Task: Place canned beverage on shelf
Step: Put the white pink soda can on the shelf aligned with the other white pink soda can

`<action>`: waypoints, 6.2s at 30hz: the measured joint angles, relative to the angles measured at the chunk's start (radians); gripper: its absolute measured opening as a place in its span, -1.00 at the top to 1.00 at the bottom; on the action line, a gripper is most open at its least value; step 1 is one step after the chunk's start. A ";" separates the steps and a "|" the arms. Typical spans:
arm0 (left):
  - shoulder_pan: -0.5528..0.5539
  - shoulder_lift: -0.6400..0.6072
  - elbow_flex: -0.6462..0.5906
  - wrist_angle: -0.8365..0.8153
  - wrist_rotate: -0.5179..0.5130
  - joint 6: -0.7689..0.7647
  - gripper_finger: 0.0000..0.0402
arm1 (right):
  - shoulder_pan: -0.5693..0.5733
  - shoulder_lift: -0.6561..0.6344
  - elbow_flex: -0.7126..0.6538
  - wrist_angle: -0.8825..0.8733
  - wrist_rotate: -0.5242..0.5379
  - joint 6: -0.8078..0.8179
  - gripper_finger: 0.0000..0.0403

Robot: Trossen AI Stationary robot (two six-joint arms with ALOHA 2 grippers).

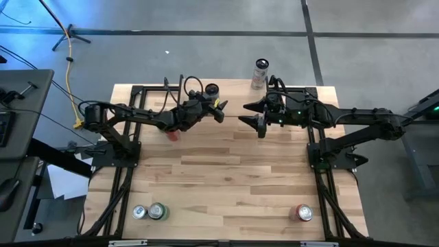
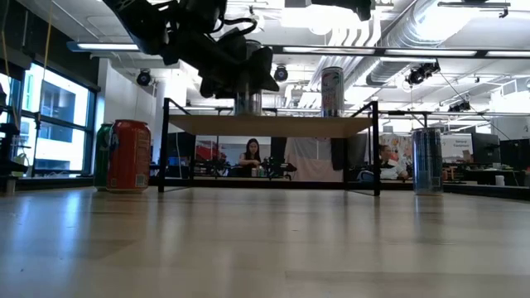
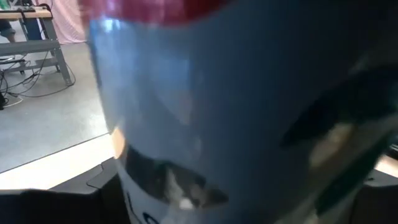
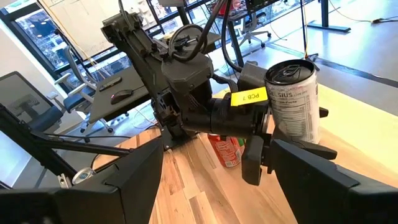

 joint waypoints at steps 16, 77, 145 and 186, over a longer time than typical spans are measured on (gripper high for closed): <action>0.000 -0.183 0.002 -0.276 0.047 0.029 -0.78 | 0.000 0.000 0.000 0.000 0.000 -0.004 -0.40; 0.363 -0.152 0.002 -0.217 1.140 0.275 -0.76 | 0.000 0.000 0.000 -0.039 0.000 0.037 -0.40; 0.053 -0.184 0.002 -0.264 0.126 -0.026 -0.19 | 0.000 0.000 0.000 -0.039 0.000 -0.001 -0.40; 0.019 -0.189 0.004 -0.446 0.121 0.278 -0.85 | 0.000 0.000 0.000 -0.039 0.029 -0.011 -0.40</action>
